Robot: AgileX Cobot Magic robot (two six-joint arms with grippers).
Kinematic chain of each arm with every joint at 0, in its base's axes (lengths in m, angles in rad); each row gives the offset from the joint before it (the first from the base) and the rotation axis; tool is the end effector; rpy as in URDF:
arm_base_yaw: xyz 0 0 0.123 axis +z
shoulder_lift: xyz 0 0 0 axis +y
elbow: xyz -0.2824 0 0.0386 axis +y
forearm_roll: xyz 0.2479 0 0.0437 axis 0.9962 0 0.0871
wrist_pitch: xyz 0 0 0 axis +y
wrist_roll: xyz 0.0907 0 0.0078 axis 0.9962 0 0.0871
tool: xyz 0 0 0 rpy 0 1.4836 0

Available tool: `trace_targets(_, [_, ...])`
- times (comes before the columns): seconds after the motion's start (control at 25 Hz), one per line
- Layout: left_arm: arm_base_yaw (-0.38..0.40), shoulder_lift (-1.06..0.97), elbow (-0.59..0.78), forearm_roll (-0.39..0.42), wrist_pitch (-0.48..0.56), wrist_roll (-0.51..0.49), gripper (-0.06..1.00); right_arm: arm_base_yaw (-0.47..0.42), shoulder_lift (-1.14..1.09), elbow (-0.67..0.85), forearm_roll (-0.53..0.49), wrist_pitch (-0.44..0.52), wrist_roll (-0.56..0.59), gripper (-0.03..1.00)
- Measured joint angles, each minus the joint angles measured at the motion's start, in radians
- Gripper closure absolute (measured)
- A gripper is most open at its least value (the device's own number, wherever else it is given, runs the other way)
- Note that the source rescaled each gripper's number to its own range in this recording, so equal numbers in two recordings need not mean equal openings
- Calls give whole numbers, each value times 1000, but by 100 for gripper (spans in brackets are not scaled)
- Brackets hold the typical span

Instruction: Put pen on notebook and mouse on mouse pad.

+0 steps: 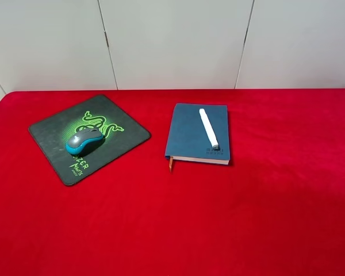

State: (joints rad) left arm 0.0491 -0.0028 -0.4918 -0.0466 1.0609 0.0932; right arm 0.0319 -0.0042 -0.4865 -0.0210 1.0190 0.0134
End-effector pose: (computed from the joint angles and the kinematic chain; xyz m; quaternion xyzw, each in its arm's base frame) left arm -0.0042 -0.0039 0.2749 0.0197 0.8542 0.0137 0.5193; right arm -0.0022 -0.0017 0.2768 -0.0077 0.8446 0.0016 0.5354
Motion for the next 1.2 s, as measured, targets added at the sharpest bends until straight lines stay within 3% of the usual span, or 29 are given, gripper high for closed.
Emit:
trace_targets(0.16, [0,0,0,2,0,0,-5,-36,0,0,10,0,-13,-3])
trace_targets(1.2, [0,0,0,2,0,0,-5,-36,0,0,14,0,-13,-3])
